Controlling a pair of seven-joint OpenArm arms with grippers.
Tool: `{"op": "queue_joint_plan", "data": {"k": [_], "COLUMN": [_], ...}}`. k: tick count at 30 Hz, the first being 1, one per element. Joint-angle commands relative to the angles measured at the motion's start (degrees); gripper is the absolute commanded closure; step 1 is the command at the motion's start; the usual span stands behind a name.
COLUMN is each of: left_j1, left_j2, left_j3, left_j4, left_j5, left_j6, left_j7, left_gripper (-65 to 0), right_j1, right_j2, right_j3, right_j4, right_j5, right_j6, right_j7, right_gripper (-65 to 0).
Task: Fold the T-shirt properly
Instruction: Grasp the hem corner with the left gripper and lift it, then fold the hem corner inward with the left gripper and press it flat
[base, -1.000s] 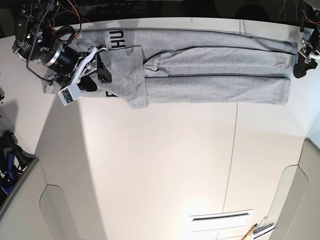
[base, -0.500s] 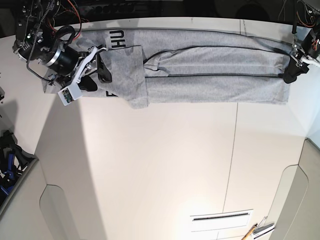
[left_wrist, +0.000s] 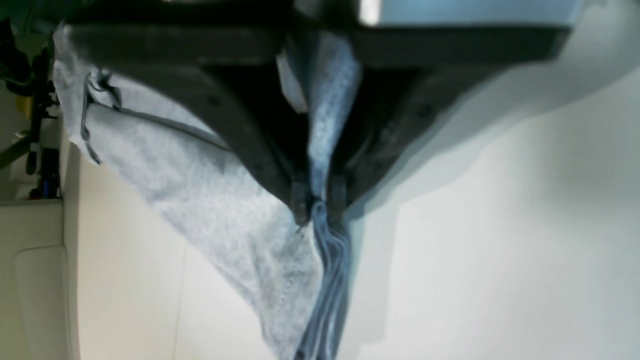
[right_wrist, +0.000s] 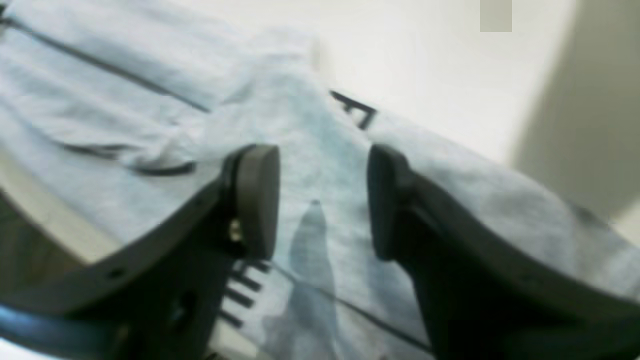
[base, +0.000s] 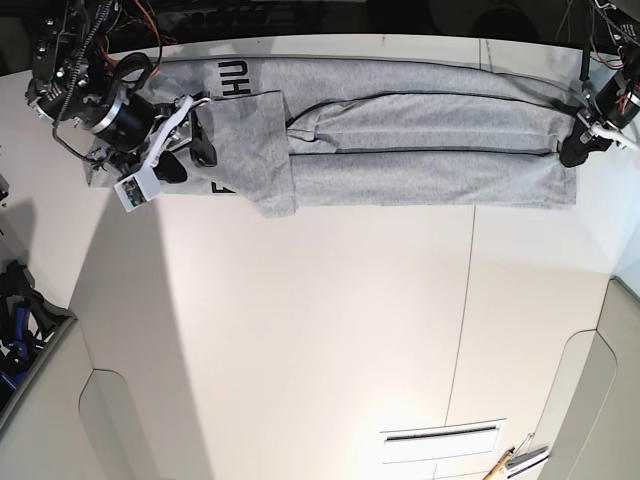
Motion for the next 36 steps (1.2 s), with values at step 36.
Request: {"op": "queue_joint_plan", "data": {"k": [36], "left_j1": [-0.72], "left_j2": [14.34], "left_j3": [29.49], "left_j4": [35.60], "left_j5": [-15.41], "left_j6": [-0.32], "left_j7": [13.42], "left_gripper": [0.0], "right_j1": [0.24], "right_j2": [0.76], "right_j3": [28.11], "right_j4": [0.96], "right_j5": [-1.46], "right_j6": [-4.44], "right_j7": [3.72], "right_gripper": [-28.6]}}
